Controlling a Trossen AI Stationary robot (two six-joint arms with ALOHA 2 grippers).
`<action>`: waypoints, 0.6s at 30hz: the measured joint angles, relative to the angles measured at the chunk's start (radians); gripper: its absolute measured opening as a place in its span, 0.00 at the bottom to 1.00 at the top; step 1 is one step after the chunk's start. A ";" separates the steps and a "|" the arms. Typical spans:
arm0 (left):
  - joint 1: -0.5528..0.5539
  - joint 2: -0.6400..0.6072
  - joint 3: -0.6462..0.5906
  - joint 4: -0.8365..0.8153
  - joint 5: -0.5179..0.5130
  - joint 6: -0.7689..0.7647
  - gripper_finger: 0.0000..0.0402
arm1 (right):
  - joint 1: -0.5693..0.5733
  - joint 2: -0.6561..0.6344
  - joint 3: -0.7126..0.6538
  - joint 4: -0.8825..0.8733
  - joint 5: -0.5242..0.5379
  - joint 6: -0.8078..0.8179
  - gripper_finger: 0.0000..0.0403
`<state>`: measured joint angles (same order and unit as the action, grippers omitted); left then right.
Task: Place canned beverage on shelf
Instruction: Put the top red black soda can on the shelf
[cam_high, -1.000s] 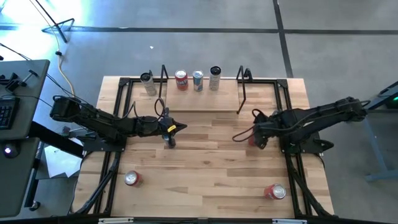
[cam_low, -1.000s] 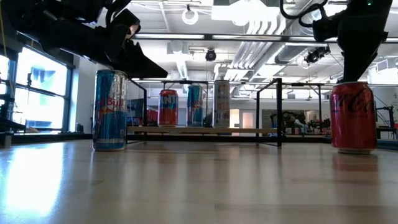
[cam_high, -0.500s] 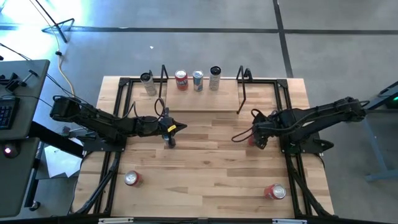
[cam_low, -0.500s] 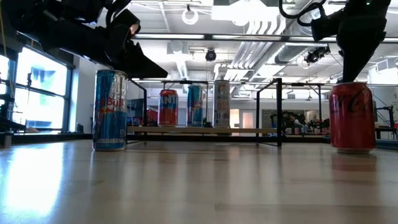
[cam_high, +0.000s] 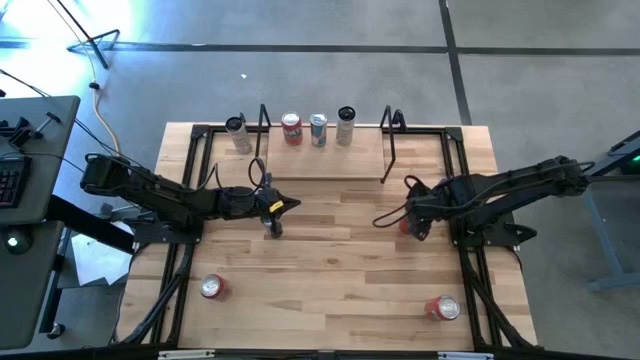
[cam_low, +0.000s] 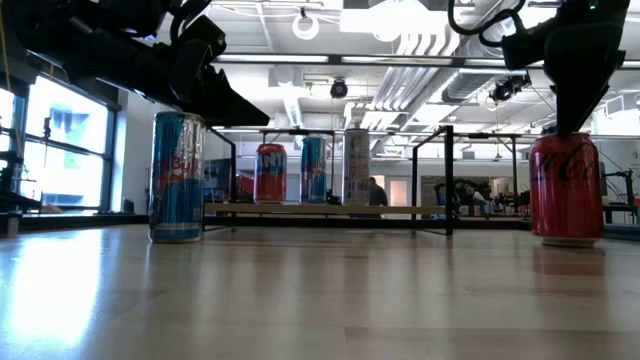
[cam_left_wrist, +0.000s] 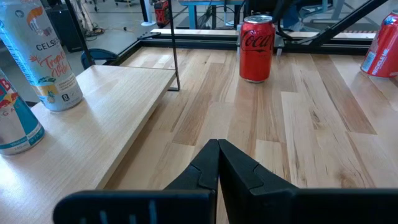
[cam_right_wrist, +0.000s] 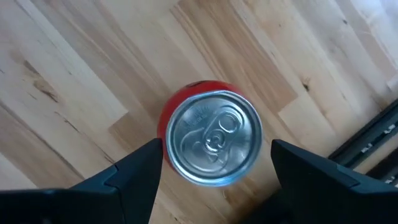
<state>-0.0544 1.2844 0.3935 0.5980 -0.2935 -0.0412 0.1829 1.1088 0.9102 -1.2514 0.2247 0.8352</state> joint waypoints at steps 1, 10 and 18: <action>0.000 0.000 0.000 0.000 0.000 0.000 0.00 | 0.000 0.000 -0.005 0.015 -0.004 -0.003 0.71; 0.000 0.000 0.000 0.000 0.000 0.000 0.00 | 0.000 0.000 -0.011 0.028 0.007 -0.016 0.71; 0.000 0.000 0.000 0.000 0.000 0.000 0.00 | 0.000 0.008 -0.011 0.037 0.007 -0.006 0.70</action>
<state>-0.0544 1.2846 0.3939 0.5983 -0.2939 -0.0414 0.1829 1.1169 0.8997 -1.2148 0.2317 0.8288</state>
